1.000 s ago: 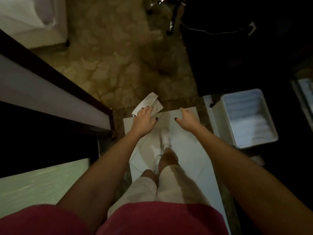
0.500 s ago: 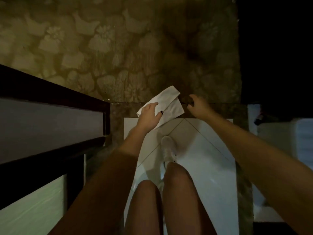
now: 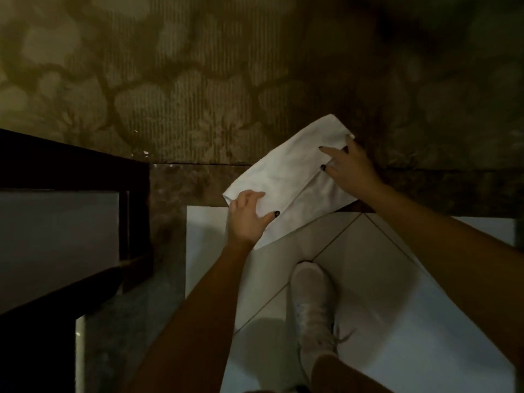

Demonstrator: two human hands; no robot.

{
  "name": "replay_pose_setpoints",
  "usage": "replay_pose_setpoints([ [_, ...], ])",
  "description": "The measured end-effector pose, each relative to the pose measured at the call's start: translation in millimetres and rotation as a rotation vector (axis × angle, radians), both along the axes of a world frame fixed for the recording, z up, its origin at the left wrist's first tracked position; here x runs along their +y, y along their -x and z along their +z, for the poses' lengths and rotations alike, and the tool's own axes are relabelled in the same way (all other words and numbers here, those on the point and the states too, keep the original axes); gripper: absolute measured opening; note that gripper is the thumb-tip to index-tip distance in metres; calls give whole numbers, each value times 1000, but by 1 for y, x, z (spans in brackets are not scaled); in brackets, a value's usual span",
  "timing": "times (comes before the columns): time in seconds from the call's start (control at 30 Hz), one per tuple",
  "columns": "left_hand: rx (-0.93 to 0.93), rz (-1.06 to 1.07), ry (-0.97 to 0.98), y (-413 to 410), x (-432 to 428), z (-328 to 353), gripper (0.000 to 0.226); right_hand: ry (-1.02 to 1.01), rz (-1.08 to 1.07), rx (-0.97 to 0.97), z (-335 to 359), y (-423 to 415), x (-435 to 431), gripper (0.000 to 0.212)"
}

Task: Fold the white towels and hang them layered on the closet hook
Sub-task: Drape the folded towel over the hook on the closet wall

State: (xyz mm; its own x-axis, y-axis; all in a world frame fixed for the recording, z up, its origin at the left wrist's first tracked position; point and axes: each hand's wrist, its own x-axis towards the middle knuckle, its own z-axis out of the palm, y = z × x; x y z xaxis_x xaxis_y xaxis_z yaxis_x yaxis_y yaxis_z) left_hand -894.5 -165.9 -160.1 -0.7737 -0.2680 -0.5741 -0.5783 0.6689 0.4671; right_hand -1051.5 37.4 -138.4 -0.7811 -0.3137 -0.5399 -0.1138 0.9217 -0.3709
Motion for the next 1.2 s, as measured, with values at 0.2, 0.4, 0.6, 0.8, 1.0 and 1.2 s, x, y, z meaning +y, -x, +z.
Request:
replay_pose_setpoints([
  [0.2, 164, -72, 150, -3, -5, -33, 53, -8, -211, 123, -30, 18, -9, 34],
  [0.4, 152, -170, 224, 1, -13, 24, 18, 104, -323, -65, 26, -9, -12, 28],
  [0.6, 166, 15, -69, -3, -14, 136, 8, 403, -718, -365, 134, -52, 0, 24],
  [0.8, 90, 261, -364, -16, -9, 290, 7, 496, -900, -441, 283, -103, 23, 29],
  [1.0, 229, 238, -527, -58, 16, 482, 18, 482, -892, -251, 461, -178, 63, 19],
  [1.2, 261, 225, -649, -108, 64, 643, 6, 440, -884, 78, 629, -271, 96, 27],
])
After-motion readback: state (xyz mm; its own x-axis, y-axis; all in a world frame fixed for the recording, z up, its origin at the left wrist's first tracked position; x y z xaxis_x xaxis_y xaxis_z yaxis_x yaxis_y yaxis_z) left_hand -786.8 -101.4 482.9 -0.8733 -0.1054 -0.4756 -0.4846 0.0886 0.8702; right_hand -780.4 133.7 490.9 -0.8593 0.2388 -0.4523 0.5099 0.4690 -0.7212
